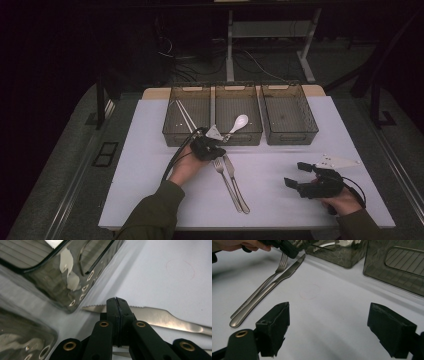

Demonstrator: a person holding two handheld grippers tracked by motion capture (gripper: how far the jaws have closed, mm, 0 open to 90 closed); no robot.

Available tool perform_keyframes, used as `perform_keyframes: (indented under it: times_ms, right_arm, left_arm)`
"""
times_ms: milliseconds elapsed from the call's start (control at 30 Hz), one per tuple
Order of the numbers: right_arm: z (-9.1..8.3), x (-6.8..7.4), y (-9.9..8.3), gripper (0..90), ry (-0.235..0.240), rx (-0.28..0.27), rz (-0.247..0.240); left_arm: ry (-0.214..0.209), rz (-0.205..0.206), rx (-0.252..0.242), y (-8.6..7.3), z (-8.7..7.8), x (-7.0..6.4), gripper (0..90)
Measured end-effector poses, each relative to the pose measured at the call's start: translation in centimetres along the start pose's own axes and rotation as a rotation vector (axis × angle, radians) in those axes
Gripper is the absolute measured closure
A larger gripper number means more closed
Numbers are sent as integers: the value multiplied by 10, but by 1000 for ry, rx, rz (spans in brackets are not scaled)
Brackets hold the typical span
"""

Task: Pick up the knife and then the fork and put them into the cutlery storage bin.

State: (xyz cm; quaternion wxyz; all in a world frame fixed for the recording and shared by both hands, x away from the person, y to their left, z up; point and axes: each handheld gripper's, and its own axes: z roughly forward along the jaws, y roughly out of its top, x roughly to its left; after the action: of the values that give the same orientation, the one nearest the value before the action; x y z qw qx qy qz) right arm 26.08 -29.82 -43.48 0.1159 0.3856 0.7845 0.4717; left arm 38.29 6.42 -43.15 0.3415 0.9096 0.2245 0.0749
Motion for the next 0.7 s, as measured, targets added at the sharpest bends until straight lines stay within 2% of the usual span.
perform_keyframes:
  times_ms: [67,300,433,467,533,567,600,633,700]
  right_arm:
    - [0,0,0,178,0,1,1]
    - [0,0,0,178,0,0,2]
    - [-1,0,0,179,0,0,5]
    - [-1,0,0,178,-2,-2,5]
    - [0,0,0,178,-1,-1,4]
    - [0,0,0,178,-1,0,2]
    - [0,0,0,179,-1,0,1]
    - [0,1,0,178,-2,1,1]
    - [-1,1,0,178,-1,0,2]
  left_arm:
    - [0,-7,0,-1,-1,0,890]
    - [1,23,41,-9,-7,1,890]
    - [4,15,53,-16,-14,0,890]
    - [6,31,57,-18,-16,1,890]
    - [12,38,63,-22,-21,1,890]
    - [10,18,63,-25,-23,-1,890]
    - [11,31,63,-27,-26,0,890]
    - [10,13,64,-31,-28,-1,890]
    - [7,26,69,-35,-33,-1,890]
